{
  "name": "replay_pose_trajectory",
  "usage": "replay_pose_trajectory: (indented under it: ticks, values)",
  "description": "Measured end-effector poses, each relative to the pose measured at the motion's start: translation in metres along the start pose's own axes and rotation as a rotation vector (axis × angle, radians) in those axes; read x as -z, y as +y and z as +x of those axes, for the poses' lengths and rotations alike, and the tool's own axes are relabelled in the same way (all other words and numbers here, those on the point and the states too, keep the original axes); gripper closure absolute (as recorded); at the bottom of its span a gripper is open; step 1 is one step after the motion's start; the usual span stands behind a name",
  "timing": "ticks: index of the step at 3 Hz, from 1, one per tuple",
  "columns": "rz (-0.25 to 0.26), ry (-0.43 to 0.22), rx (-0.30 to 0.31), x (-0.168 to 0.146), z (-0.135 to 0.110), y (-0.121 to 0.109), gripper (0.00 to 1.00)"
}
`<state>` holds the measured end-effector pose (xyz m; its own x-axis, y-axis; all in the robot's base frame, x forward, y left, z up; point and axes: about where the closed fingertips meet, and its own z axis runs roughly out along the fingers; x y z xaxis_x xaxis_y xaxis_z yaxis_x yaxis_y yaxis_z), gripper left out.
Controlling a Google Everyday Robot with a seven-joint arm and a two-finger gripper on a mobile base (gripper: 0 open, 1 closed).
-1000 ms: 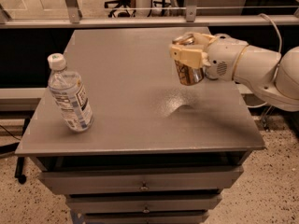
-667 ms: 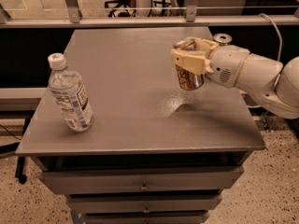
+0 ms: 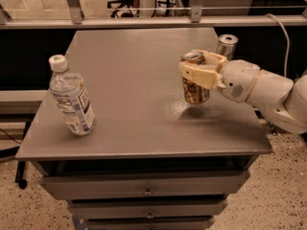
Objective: Place orange can upright
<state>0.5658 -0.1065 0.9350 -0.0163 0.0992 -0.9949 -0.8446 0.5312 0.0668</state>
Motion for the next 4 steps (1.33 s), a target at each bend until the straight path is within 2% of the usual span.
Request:
replay_pose_trajectory:
  ticks: [1,2,3,4]
  values:
    - [-0.033,-0.029,-0.016,0.004,0.009,0.01,0.83]
    - [-0.065,-0.031,-0.015,0.008,0.018,0.016,0.6]
    - [-0.079,-0.028,-0.012,0.016,0.028,0.021,0.36]
    - [-0.088,-0.013,-0.001,0.027,0.038,0.024,0.07]
